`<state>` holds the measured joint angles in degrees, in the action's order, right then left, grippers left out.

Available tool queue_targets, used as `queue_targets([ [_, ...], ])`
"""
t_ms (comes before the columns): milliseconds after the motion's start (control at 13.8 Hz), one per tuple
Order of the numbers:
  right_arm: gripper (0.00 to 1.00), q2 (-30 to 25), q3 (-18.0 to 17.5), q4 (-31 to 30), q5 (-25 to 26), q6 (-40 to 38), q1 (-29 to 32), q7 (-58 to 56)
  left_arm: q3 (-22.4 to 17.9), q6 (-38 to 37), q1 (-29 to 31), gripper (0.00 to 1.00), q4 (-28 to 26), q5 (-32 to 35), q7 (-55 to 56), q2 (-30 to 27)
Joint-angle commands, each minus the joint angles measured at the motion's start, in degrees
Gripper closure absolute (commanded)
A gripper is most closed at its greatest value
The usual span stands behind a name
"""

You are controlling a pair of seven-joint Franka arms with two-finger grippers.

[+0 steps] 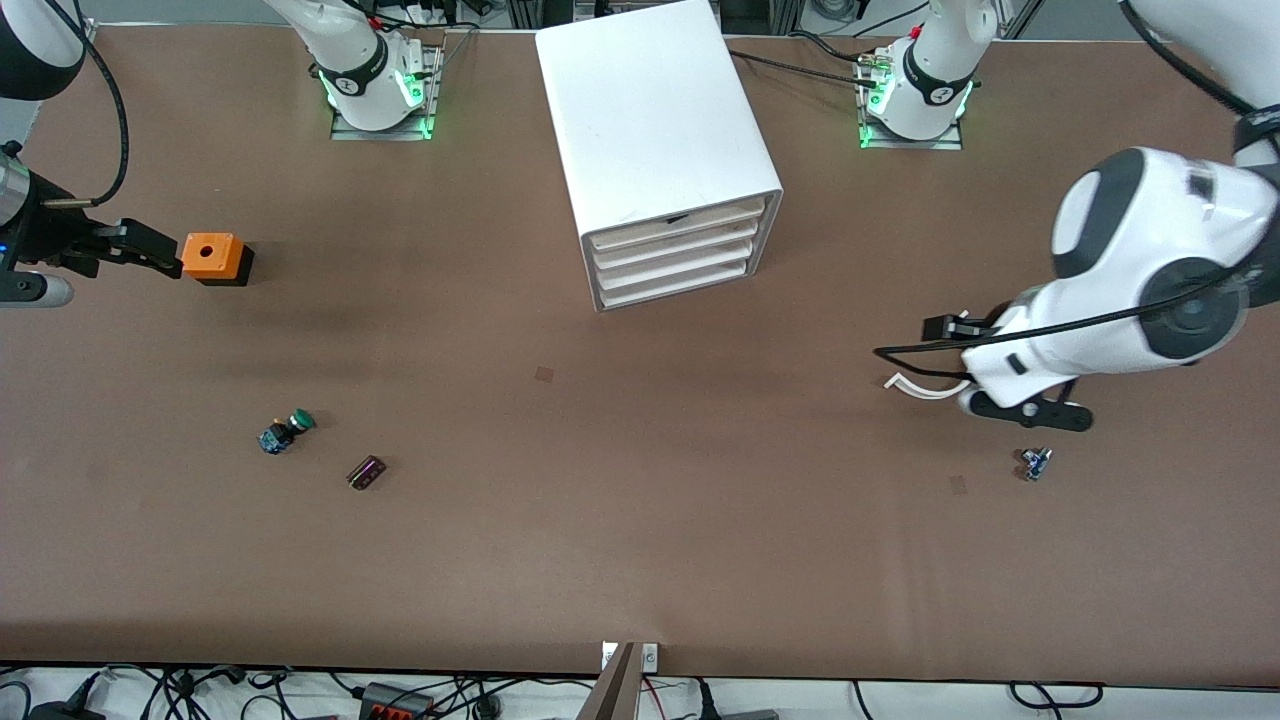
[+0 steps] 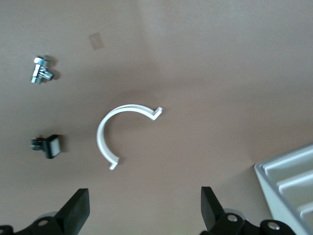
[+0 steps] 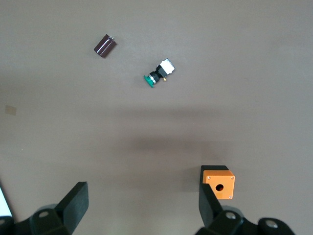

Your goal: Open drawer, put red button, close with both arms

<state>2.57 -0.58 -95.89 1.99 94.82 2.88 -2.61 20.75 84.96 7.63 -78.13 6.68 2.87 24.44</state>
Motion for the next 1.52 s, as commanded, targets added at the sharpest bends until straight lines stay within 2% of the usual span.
queue_targets([
  [0,0.00,-0.7,0.0,-0.1,0.8,0.1,-0.2,0.5,-0.4,-5.6,1.8,0.00,3.2,0.7,-5.9,-3.8],
  [72,0.00,-0.7,0.0,-0.1,0.8,0.1,-0.2,0.5,-0.8,-5.4,2.1,0.00,3.1,0.7,-6.1,-5.2],
  [145,0.00,-0.7,0.0,-0.1,0.8,0.1,-0.3,0.5,-3.0,-5.4,1.6,0.00,1.9,0.4,-6.1,-7.9],
  [217,0.00,-0.7,0.0,-0.1,0.8,0.1,-0.3,0.5,-5.4,-4.9,0.6,0.00,-1.0,-0.5,-5.9,-11.5],
  [434,0.00,-0.7,0.0,-0.2,0.8,0.5,-0.3,0.5,-8.9,2.0,-0.7,0.00,-12.7,-4.0,-5.4,-23.0],
  [651,0.00,-0.8,0.0,-0.4,0.8,0.5,-0.3,0.5,-14.3,6.5,-4.6,0.00,-18.6,-6.9,-4.9,-25.3],
  [868,0.00,-0.8,0.0,-0.4,0.9,1.0,-0.4,0.4,-15.2,13.9,-4.6,0.00,-25.1,-7.7,-4.4,-29.6],
  [1157,0.00,-0.8,-0.1,-0.4,0.9,1.7,-0.5,0.3,-15.1,15.0,-4.8,0.00,-25.8,-7.9,-1.6,-30.2],
  [1374,0.00,-0.9,-0.3,-0.5,1.0,1.7,-0.5,0.3,-14.4,8.2,-4.8,0.00,-20.9,-7.7,-2.4,-28.7],
  [1447,0.00,-0.9,-0.3,-0.6,1.0,1.7,-0.5,0.4,-14.2,8.1,-4.9,0.00,-20.7,-7.8,-2.3,-28.5],
])
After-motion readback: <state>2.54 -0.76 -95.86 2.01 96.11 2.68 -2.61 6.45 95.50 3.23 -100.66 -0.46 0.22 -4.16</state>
